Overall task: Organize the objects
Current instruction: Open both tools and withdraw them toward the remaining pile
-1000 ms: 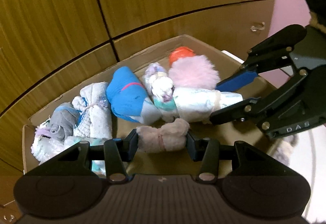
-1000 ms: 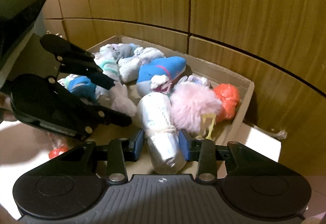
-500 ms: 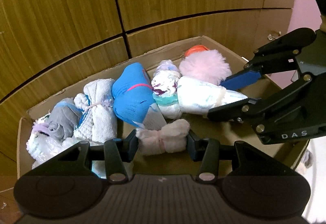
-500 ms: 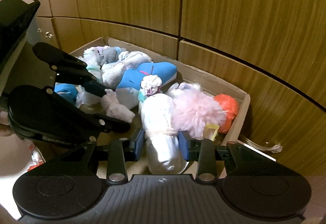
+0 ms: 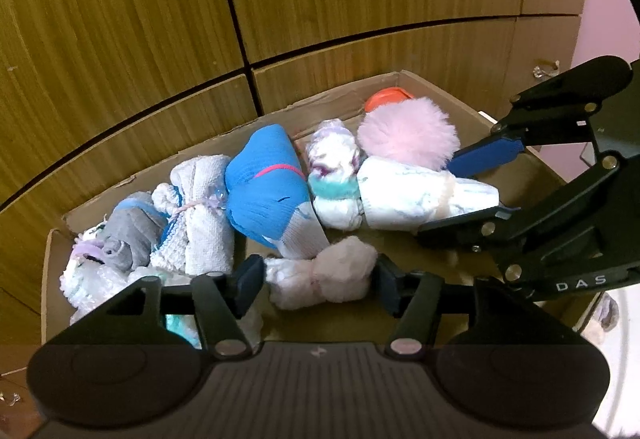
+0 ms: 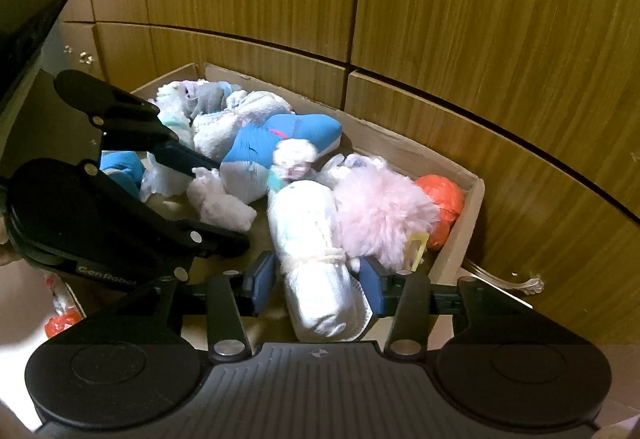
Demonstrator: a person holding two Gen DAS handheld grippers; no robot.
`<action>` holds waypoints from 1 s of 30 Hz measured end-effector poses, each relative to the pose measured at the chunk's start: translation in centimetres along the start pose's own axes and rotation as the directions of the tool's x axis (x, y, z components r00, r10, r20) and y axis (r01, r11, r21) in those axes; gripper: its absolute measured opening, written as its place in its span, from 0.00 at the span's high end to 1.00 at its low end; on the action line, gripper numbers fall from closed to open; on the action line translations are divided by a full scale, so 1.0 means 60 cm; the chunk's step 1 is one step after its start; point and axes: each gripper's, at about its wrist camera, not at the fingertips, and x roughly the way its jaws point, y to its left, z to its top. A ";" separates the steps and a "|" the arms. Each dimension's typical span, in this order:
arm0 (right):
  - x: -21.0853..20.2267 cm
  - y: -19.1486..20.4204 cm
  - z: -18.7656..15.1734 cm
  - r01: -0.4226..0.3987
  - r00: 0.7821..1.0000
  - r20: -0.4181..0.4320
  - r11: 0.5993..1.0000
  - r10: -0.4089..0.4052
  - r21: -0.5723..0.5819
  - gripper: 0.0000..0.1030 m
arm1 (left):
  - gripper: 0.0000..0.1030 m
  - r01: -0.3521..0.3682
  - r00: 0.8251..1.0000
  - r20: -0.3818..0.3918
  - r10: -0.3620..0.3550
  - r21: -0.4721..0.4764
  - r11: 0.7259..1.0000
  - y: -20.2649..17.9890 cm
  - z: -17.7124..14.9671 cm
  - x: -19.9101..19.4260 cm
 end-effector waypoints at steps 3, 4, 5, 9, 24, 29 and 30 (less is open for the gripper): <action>-0.006 0.000 0.000 0.005 1.000 0.002 1.000 -0.005 0.003 0.48 | 0.39 0.003 1.000 0.001 -0.003 0.003 1.000 0.000 0.001 -0.006; -0.009 0.002 0.000 0.008 1.000 0.005 1.000 -0.008 0.000 0.48 | 0.37 0.005 1.000 0.000 -0.005 0.005 1.000 0.000 0.002 -0.007; -0.013 0.002 0.001 0.008 1.000 0.006 1.000 -0.008 -0.002 0.48 | 0.36 0.003 1.000 0.001 -0.003 0.007 1.000 0.000 0.003 -0.010; -0.026 0.005 0.003 0.011 1.000 0.013 1.000 -0.011 -0.007 0.47 | 0.33 -0.010 1.000 0.013 0.009 0.008 1.000 0.001 0.006 -0.022; -0.114 0.030 0.002 0.033 0.996 0.081 0.999 -0.033 0.010 0.37 | 0.17 -0.083 0.992 0.088 0.089 -0.071 0.994 0.034 -0.015 -0.137; -0.161 0.040 -0.016 0.033 0.990 0.132 0.998 -0.040 0.054 0.34 | 0.14 -0.121 0.981 0.132 0.140 -0.146 0.982 0.061 -0.066 -0.204; -0.171 0.042 -0.021 0.032 0.989 0.143 0.997 -0.040 0.064 0.34 | 0.13 -0.130 0.979 0.137 0.153 -0.160 0.979 0.065 -0.077 -0.215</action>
